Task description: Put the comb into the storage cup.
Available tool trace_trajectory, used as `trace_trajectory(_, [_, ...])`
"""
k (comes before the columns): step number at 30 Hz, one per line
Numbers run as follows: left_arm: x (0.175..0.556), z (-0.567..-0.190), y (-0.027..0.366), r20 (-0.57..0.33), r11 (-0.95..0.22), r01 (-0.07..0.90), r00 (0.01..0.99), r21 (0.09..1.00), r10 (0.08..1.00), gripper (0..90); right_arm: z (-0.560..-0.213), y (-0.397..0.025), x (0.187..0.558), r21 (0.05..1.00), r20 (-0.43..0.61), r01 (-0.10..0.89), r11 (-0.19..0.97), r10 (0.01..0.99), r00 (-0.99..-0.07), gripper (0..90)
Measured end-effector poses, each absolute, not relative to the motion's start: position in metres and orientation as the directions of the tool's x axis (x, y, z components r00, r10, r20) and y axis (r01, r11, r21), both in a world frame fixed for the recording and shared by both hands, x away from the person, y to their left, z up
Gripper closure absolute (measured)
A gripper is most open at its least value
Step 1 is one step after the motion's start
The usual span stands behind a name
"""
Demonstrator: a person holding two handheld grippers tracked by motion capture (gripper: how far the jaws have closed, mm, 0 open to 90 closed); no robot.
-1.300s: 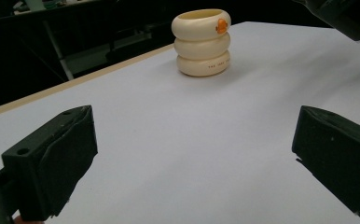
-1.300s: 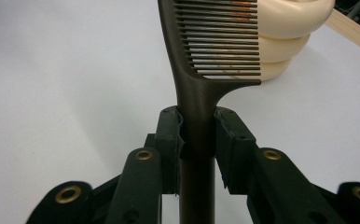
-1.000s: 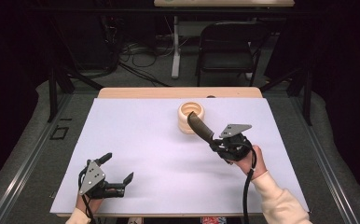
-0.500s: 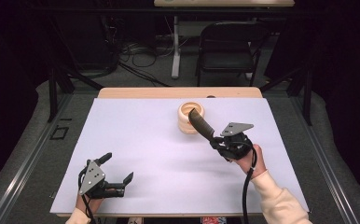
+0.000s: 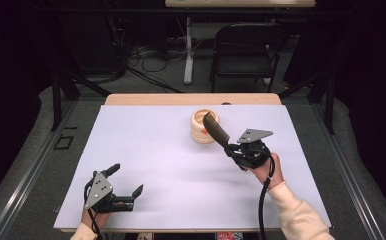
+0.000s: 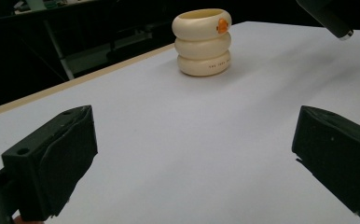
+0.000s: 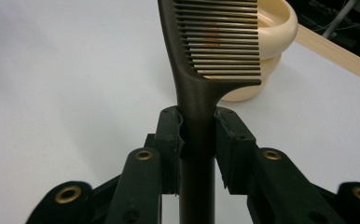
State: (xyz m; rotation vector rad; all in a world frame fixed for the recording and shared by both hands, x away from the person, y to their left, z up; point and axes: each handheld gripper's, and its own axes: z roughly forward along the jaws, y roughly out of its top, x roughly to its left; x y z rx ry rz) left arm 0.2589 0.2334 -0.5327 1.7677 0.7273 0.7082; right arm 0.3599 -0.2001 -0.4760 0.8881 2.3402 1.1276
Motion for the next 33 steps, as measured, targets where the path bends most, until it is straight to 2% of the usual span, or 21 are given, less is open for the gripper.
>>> trace_trajectory(33, [0.259, -0.533, 0.233, 0.120, -0.267, 0.138, 0.638, 0.954, 0.760, 0.0, -0.475, -0.201, 0.371, 0.816, -0.070, 0.366, 0.448, 0.705, -0.706, 72.1])
